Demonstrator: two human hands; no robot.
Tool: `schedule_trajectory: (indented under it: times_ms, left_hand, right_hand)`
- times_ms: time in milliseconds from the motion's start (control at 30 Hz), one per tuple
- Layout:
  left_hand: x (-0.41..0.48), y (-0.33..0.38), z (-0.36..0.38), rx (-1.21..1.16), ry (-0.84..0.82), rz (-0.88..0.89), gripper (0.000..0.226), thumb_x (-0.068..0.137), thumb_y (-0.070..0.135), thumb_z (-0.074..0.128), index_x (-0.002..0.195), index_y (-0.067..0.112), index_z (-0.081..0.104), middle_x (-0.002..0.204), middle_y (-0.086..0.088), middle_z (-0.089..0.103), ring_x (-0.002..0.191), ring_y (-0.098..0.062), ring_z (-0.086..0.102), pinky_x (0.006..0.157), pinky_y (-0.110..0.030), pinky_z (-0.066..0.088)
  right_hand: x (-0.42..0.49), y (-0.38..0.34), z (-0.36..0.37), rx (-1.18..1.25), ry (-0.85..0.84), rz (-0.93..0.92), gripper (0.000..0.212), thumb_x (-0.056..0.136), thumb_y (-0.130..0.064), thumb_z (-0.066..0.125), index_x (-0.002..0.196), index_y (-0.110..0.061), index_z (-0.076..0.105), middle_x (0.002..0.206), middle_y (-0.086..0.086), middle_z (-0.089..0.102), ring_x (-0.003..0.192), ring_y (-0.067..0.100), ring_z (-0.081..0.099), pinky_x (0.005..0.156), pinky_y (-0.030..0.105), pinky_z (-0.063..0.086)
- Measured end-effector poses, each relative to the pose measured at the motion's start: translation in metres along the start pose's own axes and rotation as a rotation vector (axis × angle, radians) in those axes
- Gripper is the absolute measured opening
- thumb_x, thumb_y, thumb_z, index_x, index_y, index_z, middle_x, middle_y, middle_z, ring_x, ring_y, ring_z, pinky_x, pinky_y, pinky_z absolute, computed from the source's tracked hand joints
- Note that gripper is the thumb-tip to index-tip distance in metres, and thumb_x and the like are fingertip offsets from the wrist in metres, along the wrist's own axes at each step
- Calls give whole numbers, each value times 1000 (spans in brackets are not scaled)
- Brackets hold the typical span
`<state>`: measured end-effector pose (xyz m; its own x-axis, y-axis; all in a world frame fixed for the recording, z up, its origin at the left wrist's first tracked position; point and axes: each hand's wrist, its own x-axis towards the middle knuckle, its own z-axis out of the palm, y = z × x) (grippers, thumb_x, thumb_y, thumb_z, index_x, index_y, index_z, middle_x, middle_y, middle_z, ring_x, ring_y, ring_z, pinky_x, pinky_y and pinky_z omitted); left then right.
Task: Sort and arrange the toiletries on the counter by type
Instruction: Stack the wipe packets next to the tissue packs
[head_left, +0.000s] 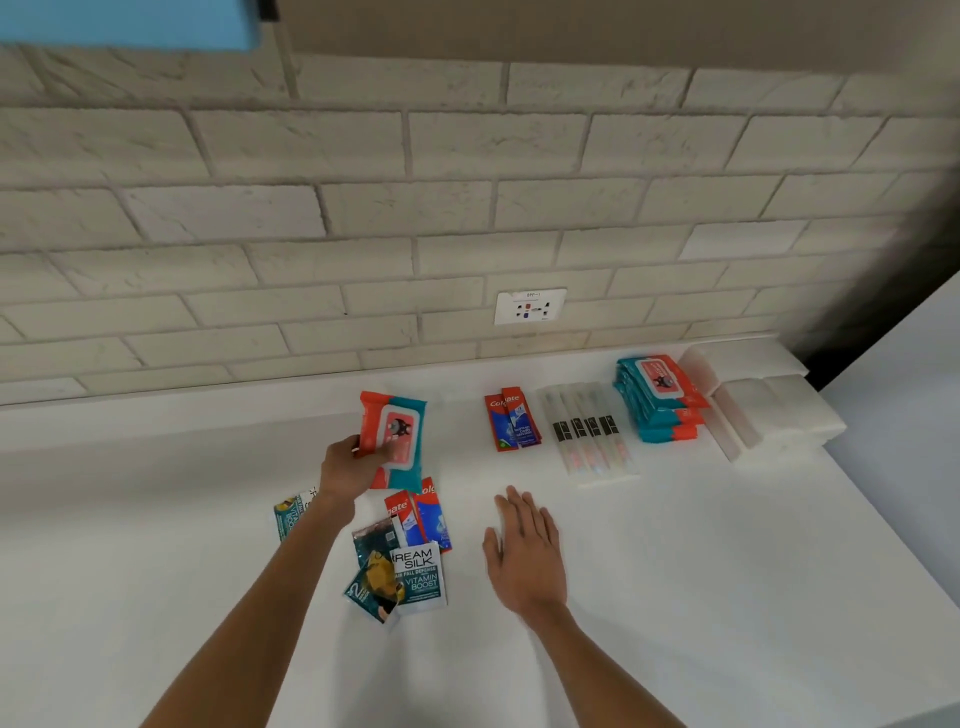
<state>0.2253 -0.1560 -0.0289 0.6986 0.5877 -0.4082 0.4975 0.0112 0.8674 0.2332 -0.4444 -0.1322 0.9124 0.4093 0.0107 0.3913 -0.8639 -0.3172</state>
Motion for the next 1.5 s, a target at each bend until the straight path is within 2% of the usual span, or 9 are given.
schedule_trajectory:
  times_ms: [133,233,367,533,833,1033,1200,1267,1500]
  left_hand:
    - [-47,8,16,-38,-65,18,29,86,34,83,109,22,69,104,-1,77,90,-23,77,73,-39,65]
    - [-76,13,36,-45,-112,27,28,87,30,82,109,18,70,101,-3,78,82,-20,78,67,-35,64]
    - [-105,17,75,-24,-171,20,30,87,31,82,111,17,72,101,-3,79,81,-20,79,72,-37,65]
    - [-133,29,137,-2,-209,16,34,88,41,79,115,24,68,107,1,76,89,-17,76,68,-27,63]
    - [-160,47,253,-18,-318,-36,53,78,35,88,125,24,65,115,0,73,105,-22,72,88,-42,63]
    - [-158,69,309,65,-501,-25,59,73,23,93,124,30,65,117,5,73,114,-20,67,93,-44,61]
    - [-141,89,330,-87,-452,-19,62,67,11,96,122,20,68,114,-3,76,111,-24,70,88,-45,63]
    - [-133,96,334,-232,-395,-35,65,70,7,92,128,12,64,113,-6,77,108,-25,73,81,-38,64]
    - [-124,130,370,-416,-232,-65,39,90,11,78,124,16,60,107,-17,75,88,-32,78,72,-41,63]
  right_hand:
    - [7,-7,-14,375,-16,136,41,112,-44,45,148,-29,57,163,-8,48,156,16,36,132,37,22]
    - [9,-16,-52,923,-49,378,26,109,-47,54,122,-33,71,127,-14,72,121,7,65,117,40,48]
    - [9,-14,-95,1290,-77,479,36,106,-56,57,122,-28,71,111,-7,81,103,15,78,96,38,62]
    - [13,18,-139,1248,-124,473,23,99,-48,73,115,-33,69,108,-9,79,96,16,79,84,32,66]
    - [27,134,-177,1115,-123,514,37,94,-46,79,124,-36,59,120,-8,69,108,19,72,94,37,65]
    - [49,208,-222,1245,-103,409,42,90,-35,86,123,-31,60,113,-6,76,95,13,80,75,28,66]
    - [66,259,-253,1263,-190,380,42,85,-30,90,122,-19,72,113,2,81,99,20,81,89,43,66]
    - [67,275,-264,1279,-218,386,40,82,-26,93,118,-17,76,110,3,82,100,21,81,91,44,66]
    - [52,284,-269,1219,-458,310,49,84,-29,92,127,-23,71,113,-2,81,108,18,78,96,44,64]
